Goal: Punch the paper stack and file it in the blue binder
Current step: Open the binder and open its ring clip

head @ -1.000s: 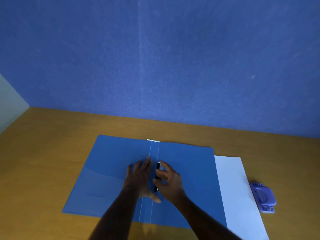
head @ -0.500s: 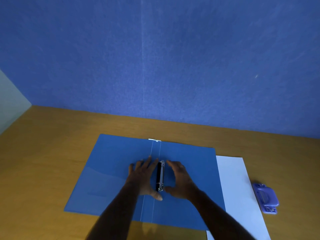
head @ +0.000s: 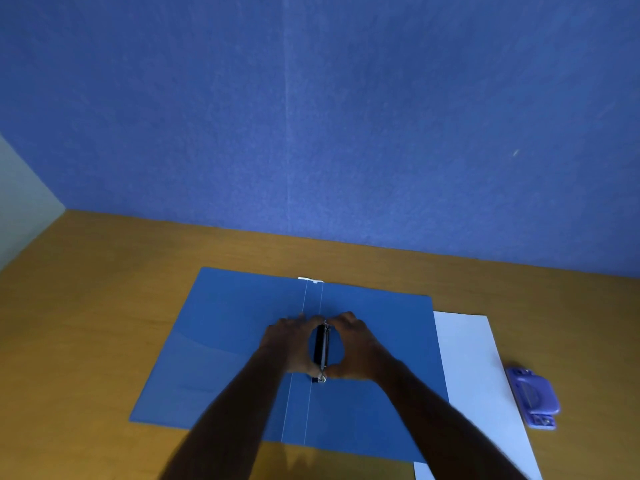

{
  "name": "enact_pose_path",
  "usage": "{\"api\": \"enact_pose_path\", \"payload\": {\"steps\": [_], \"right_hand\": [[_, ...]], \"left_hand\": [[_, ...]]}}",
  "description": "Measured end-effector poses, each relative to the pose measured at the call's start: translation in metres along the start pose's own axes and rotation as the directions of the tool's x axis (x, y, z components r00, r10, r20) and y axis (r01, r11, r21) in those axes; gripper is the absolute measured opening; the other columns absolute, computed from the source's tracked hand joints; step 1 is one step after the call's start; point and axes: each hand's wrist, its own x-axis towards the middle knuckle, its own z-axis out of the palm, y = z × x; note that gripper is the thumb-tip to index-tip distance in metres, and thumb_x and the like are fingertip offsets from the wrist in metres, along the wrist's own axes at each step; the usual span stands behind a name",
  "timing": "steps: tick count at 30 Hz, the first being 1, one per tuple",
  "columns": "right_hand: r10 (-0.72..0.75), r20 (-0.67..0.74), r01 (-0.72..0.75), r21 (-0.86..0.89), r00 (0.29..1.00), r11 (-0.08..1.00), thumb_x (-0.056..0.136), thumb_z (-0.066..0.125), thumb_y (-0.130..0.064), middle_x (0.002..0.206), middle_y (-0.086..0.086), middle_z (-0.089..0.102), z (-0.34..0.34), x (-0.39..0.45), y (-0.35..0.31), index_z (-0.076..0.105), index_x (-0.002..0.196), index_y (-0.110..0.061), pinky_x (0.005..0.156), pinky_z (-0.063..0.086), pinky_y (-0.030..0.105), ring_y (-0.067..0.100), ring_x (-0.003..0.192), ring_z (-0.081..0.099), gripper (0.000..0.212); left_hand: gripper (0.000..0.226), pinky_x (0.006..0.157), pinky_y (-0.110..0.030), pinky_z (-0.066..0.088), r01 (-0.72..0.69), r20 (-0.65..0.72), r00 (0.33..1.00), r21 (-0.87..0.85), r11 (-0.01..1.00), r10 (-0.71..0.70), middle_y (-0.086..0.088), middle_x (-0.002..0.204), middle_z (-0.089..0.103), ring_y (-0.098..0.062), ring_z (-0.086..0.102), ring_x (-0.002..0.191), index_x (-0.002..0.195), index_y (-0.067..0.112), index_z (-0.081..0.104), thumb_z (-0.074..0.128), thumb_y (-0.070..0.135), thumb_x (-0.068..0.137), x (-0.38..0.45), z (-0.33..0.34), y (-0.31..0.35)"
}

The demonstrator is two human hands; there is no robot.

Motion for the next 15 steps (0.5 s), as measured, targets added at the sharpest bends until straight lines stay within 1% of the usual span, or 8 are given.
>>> {"api": "enact_pose_path", "payload": {"steps": [4, 9, 12, 15], "right_hand": [[0.009, -0.004, -0.009, -0.008, 1.000, 1.000, 0.053, 0.083, -0.055, 0.130, 0.001, 0.045, 0.0002, 0.0029, -0.0029, 0.044, 0.140, -0.023, 0.101, 0.047, 0.040, 0.023, 0.119, 0.049, 0.101], [0.014, -0.022, -0.013, 0.034, 1.000, 0.999, 0.054, 0.085, -0.055, 0.132, 0.001, 0.047, -0.0017, -0.0008, 0.0015, 0.044, 0.143, -0.025, 0.102, 0.045, 0.036, 0.019, 0.122, 0.047, 0.102], [0.019, -0.024, -0.018, 0.065, 1.000, 0.998, 0.057, 0.086, -0.049, 0.134, 0.000, 0.045, -0.0025, -0.0037, 0.0037, 0.042, 0.145, -0.024, 0.103, 0.043, 0.033, 0.017, 0.124, 0.044, 0.101], [0.017, -0.026, -0.014, 0.085, 1.000, 0.996, 0.057, 0.088, -0.046, 0.132, -0.001, 0.045, -0.0036, -0.0046, 0.0053, 0.043, 0.145, -0.026, 0.101, 0.043, 0.029, 0.014, 0.121, 0.046, 0.100]], "left_hand": [[0.106, 0.096, -0.042, 0.050, -0.006, 0.002, 1.000, 0.006, 1.000, 0.006, 0.001, 0.130, 0.055, -0.028, 0.055, 0.120, 0.140, 0.043, 0.032, 0.084, 0.056, 0.049, -0.0003, -0.0028, 0.0018], [0.099, 0.093, -0.042, 0.051, -0.025, 0.015, 1.000, -0.014, 1.000, 0.025, 0.000, 0.128, 0.057, -0.028, 0.056, 0.118, 0.135, 0.040, 0.035, 0.085, 0.054, 0.051, -0.0008, -0.0065, 0.0025], [0.097, 0.093, -0.041, 0.051, -0.030, 0.027, 0.999, -0.031, 0.999, 0.031, -0.002, 0.127, 0.058, -0.029, 0.056, 0.117, 0.135, 0.040, 0.036, 0.085, 0.053, 0.052, -0.0008, -0.0082, 0.0013], [0.095, 0.091, -0.040, 0.051, -0.041, 0.032, 0.999, -0.029, 0.999, 0.042, -0.003, 0.125, 0.060, -0.029, 0.057, 0.114, 0.132, 0.040, 0.038, 0.085, 0.054, 0.050, 0.0005, -0.0108, -0.0001]]}}
